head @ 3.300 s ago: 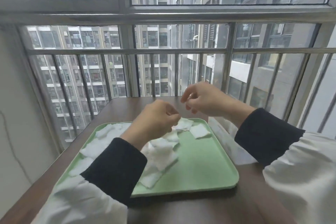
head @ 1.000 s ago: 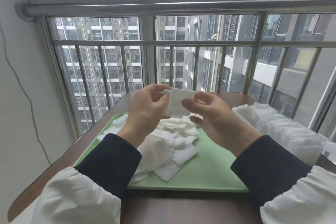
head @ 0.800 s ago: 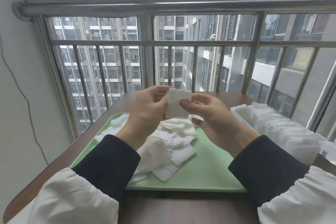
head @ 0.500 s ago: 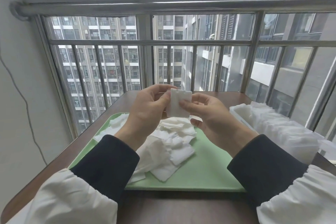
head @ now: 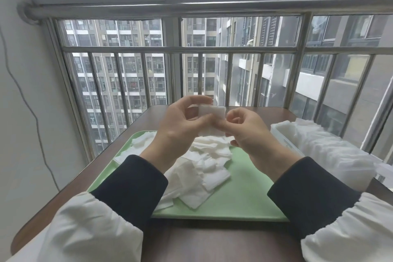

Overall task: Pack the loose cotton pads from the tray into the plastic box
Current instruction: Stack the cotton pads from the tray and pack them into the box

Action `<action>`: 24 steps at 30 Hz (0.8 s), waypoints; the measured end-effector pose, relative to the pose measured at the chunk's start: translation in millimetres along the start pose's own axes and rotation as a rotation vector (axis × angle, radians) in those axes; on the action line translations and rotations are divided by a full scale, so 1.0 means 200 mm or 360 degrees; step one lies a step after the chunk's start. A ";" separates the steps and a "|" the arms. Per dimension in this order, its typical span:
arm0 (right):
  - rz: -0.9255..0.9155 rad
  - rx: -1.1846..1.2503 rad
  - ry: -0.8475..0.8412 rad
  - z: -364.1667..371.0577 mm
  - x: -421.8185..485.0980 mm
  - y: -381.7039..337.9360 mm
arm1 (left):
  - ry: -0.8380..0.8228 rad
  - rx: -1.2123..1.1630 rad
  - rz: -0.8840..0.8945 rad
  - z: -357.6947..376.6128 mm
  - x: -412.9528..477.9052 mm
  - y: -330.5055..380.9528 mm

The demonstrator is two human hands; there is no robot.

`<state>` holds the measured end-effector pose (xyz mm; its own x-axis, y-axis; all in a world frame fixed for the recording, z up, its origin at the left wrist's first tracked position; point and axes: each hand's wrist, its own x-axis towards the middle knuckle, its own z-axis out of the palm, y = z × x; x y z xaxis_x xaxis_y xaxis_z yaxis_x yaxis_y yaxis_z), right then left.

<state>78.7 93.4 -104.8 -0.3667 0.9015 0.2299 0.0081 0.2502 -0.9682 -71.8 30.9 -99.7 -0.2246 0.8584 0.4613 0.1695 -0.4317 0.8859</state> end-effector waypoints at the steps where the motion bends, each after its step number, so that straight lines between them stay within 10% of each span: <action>1: -0.0047 -0.0185 0.0042 0.00 0.00 0.01 | 0.0056 0.0102 0.0036 -0.02 0.00 0.00; 5: -0.0415 -0.1031 0.0119 0.00 0.00 0.03 | 0.0337 0.0332 0.0111 -0.16 0.00 0.00; 11: -0.0564 -0.1122 -0.0579 0.10 -0.06 -0.02 | 0.0623 -0.0063 -0.0118 -0.37 -0.12 0.01; 17: -0.0466 -0.1532 -0.0504 0.24 -0.08 0.02 | 0.0614 -0.0141 -0.0186 -0.38 -0.18 0.00; 24: -0.0396 -0.0974 -0.0285 0.19 -0.05 0.00 | 0.0569 -0.0171 -0.0242 -0.37 -0.19 -0.02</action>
<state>47.9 71.5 -111.0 -0.5737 0.7320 0.3675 0.4086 0.6446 -0.6462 -134.6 -20.8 -117.0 -0.5623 0.7723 0.2957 0.0115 -0.3502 0.9366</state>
